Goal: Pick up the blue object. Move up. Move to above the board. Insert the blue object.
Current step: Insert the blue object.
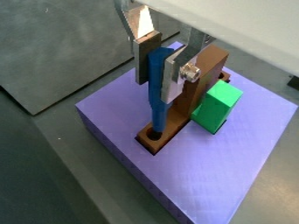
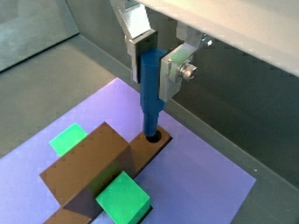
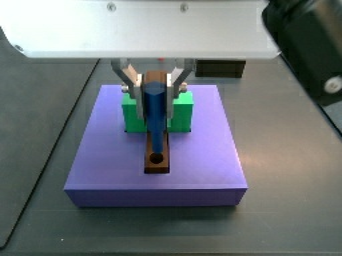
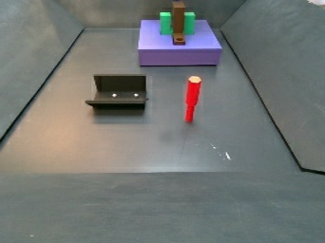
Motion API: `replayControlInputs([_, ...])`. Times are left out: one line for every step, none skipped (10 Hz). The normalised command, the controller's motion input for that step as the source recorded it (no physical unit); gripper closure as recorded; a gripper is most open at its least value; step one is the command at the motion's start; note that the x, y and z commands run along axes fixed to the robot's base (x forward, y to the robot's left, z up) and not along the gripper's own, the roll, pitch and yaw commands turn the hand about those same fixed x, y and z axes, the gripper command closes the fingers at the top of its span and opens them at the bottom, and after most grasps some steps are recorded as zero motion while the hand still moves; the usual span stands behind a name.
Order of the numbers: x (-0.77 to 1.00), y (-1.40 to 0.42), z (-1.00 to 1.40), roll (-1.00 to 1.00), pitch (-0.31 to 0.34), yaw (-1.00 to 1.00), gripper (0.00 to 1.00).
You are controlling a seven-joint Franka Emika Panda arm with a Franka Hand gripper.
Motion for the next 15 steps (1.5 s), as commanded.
replayControlInputs([0.00,-0.07,-0.15,0.00,0.000,0.00,1.00])
replayControlInputs([0.00,-0.10,-0.13,0.00,0.000,0.00,1.00])
replayControlInputs([0.00,-0.09,-0.17,0.00,-0.003,0.00,1.00])
replayControlInputs([0.00,-0.07,-0.19,0.00,0.000,0.00,1.00])
replayControlInputs([0.00,-0.05,-0.17,0.00,0.000,0.00,1.00])
replayControlInputs([0.06,-0.02,-0.13,0.00,0.000,0.00,1.00])
replayControlInputs([0.21,0.00,-0.16,0.00,0.000,0.00,1.00])
replayControlInputs([0.21,0.00,-0.22,0.00,0.000,0.00,1.00])
replayControlInputs([0.21,0.00,-0.23,0.00,0.000,0.00,1.00])
replayControlInputs([0.15,0.00,-0.22,0.00,0.000,0.00,1.00])
replayControlInputs([0.09,0.00,-0.27,0.01,0.000,0.00,1.00])
replayControlInputs([0.10,0.00,-0.32,0.06,0.000,0.00,1.00])
replayControlInputs([0.10,0.02,-0.35,0.11,0.000,0.00,1.00])
replayControlInputs([0.07,0.05,-0.36,0.14,0.000,0.00,1.00])
replayControlInputs([0.06,0.05,-0.33,0.12,0.000,0.00,1.00])
